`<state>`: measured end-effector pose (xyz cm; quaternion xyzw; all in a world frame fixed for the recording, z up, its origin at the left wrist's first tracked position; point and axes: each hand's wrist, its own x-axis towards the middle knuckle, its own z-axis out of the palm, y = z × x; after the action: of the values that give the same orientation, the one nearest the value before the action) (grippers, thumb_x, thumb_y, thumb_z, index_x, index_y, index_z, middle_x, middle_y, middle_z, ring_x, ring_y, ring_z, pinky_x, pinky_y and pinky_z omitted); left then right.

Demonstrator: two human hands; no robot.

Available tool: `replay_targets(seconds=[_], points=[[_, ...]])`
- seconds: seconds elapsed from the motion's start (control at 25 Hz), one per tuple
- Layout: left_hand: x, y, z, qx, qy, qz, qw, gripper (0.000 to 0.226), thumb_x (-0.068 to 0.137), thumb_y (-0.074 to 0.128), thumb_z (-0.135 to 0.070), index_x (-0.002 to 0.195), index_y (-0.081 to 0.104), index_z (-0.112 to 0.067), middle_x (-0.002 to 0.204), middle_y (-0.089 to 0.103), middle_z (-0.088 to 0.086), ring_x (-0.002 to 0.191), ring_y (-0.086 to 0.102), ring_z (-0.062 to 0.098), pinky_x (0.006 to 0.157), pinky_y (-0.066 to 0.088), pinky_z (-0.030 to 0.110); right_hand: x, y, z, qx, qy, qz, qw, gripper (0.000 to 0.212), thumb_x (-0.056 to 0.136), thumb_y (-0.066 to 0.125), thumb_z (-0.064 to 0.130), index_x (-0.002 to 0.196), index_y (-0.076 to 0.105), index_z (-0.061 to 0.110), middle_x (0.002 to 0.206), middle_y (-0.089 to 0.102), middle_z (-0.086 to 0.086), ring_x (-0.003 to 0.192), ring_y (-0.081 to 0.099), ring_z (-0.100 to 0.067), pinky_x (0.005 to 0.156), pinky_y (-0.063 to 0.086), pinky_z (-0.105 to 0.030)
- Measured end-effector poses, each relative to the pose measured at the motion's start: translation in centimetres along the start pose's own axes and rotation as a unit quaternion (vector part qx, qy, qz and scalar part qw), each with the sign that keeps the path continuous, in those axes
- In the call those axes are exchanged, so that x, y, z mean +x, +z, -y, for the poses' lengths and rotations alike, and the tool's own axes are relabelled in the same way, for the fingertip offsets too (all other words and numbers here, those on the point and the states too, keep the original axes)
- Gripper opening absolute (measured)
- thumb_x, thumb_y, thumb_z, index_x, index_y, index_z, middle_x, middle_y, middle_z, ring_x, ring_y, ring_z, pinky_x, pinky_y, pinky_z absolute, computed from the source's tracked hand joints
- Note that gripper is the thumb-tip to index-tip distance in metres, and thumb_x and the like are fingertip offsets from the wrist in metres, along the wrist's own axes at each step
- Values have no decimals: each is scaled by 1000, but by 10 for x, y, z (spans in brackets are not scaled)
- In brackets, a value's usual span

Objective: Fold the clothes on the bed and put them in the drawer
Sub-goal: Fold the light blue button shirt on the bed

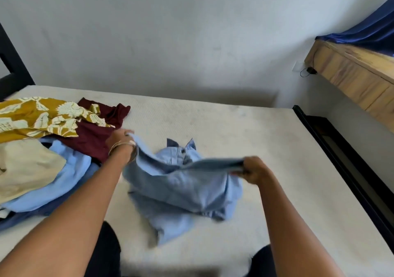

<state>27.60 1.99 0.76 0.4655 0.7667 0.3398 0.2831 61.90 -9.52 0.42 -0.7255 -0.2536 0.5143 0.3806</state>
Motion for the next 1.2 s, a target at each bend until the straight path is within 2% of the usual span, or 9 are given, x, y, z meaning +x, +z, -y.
replay_targets(seconds=[0.12, 0.32, 0.52, 0.64, 0.76, 0.92, 1.04, 1.12, 1.2], points=[[64, -8, -92, -321, 93, -34, 942, 40, 72, 49, -7, 91, 76, -30, 100, 74, -2, 100, 68, 24, 92, 54, 40, 10, 12, 127, 286, -216, -68, 931, 48, 94, 28, -16, 132, 52, -1, 105, 62, -15, 79, 60, -17, 65, 54, -20], [73, -84, -210, -457, 263, -77, 846, 54, 80, 41, 11, 106, 70, -28, 115, 66, -8, 117, 59, 16, 106, 43, 31, -17, -8, 220, 386, -436, -84, 808, 67, 80, 26, -20, 119, 61, 22, 135, 54, -18, 117, 57, -28, 106, 47, -38], [24, -88, -142, -481, 192, -80, 851, 47, 82, 45, 9, 88, 76, -25, 111, 70, -1, 103, 63, 18, 79, 52, 21, -5, -30, 131, 213, -400, -125, 883, 72, 67, 33, -12, 109, 68, 35, 122, 64, -6, 111, 62, -30, 93, 55, -44], [-12, -63, -36, -260, 164, -171, 936, 40, 76, 37, 4, 87, 74, -7, 100, 71, 13, 97, 62, 30, 75, 47, 19, -1, -32, 26, -91, -341, -182, 918, 60, 69, 40, -6, 104, 68, 33, 115, 69, -3, 111, 62, -34, 91, 53, -46], [-29, -36, 84, 34, 109, -10, 993, 39, 78, 42, 1, 82, 77, -16, 103, 71, 18, 97, 63, 39, 82, 49, 36, -15, -33, -90, -425, -178, -146, 875, 49, 88, 43, 8, 123, 60, 38, 131, 61, -8, 119, 58, -30, 95, 46, -36], [-67, -20, 156, 382, 77, 207, 898, 36, 84, 48, -5, 95, 70, -31, 122, 59, 6, 111, 58, 27, 93, 47, 33, -42, -4, -172, -652, -25, -74, 755, 45, 98, 38, 13, 140, 43, 29, 144, 39, -5, 134, 34, -29, 101, 39, -47], [-92, -1, 143, 606, 154, 190, 757, 40, 93, 40, -10, 127, 56, -25, 140, 40, 7, 128, 38, 31, 102, 32, 49, -47, 20, -171, -766, 6, -49, 641, 46, 100, 36, 14, 145, 40, 20, 154, 19, -19, 142, 16, -40, 104, 31, -57], [-91, 19, 138, 628, 187, 196, 730, 42, 96, 36, -9, 133, 53, -21, 147, 29, 11, 134, 29, 38, 107, 26, 56, -37, 34, -161, -769, -25, 4, 638, 43, 99, 40, 13, 142, 43, 19, 156, 16, -20, 145, 11, -41, 108, 23, -59], [-95, 47, 135, 564, 213, 276, 749, 37, 94, 44, -9, 128, 57, -18, 144, 32, 11, 133, 34, 35, 107, 33, 49, -26, 54, -153, -684, -103, 62, 719, 42, 96, 49, 12, 137, 47, 20, 151, 30, -15, 142, 21, -36, 111, 26, -51]])
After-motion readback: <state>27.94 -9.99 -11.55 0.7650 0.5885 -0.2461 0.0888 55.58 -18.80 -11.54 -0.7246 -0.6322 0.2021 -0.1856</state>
